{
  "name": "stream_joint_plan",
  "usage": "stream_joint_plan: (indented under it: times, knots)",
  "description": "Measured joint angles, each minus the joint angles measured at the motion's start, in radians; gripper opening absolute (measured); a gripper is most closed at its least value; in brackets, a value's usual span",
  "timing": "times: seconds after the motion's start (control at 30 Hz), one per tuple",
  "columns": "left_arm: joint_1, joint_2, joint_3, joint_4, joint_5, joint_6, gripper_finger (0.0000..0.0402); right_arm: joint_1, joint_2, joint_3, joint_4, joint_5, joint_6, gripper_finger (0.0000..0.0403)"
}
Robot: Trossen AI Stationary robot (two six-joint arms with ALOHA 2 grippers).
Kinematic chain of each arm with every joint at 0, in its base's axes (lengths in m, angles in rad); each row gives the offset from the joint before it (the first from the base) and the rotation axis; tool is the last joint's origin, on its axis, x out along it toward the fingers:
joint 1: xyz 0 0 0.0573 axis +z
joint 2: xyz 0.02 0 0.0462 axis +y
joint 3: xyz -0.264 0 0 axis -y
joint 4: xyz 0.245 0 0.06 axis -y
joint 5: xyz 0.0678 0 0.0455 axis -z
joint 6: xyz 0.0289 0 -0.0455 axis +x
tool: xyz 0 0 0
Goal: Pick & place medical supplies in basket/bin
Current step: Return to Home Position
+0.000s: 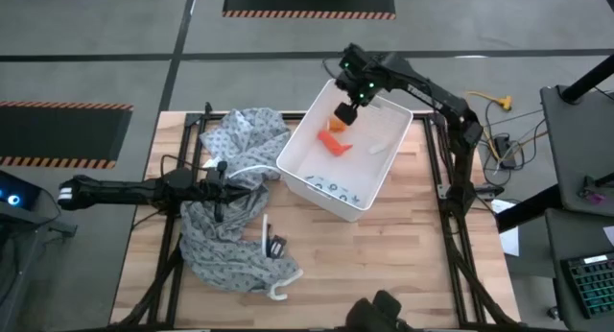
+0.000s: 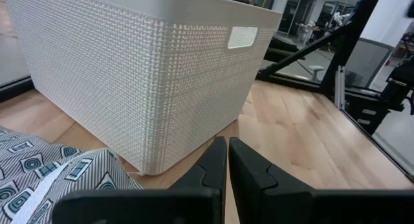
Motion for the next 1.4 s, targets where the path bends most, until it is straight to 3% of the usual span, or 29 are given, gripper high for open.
stream_joint_plan:
  times: [0.17, 0.23, 0.4, 0.57, 0.77, 1.03, 1.27, 1.4]
  knots:
    - [0.0, 0.0, 0.0, 0.0, 0.0, 0.0, 0.0, 0.066, -0.139, -0.016, 0.131, -0.212, 0.003, 0.0288]
    - [0.0, 0.0, 0.0, 0.0, 0.0, 0.0, 0.0, 0.13, -0.218, -0.058, 0.223, -0.225, -0.001, 0.0279]
    - [0.0, 0.0, 0.0, 0.0, 0.0, 0.0, 0.0, 0.348, -0.436, -0.242, 0.473, -0.097, -0.005, 0.0256]
    - [0.0, 0.0, 0.0, 0.0, 0.0, 0.0, 0.0, 0.541, -0.653, -0.529, 0.67, 0.07, 0.032, 0.0235]
    - [0.0, 0.0, 0.0, 0.0, 0.0, 0.0, 0.0, 0.671, -0.906, -0.903, 0.76, 0.1, 0.212, 0.0202]
    - [0.0, 0.0, 0.0, 0.0, 0.0, 0.008, 0.0, 0.777, -1.229, -1.348, 1.229, 0.132, 0.186, 0.012]
    - [0.0, 0.0, 0.0, 0.0, 0.0, 0.008, 0.0, 0.809, -1.453, -1.579, 1.257, 0.124, 0.187, 0.0039]
    - [0.0, 0.0, 0.0, 0.0, 0.0, 0.008, 0.0, 0.809, -1.567, -1.716, 1.344, 0.125, 0.153, 0.0012]
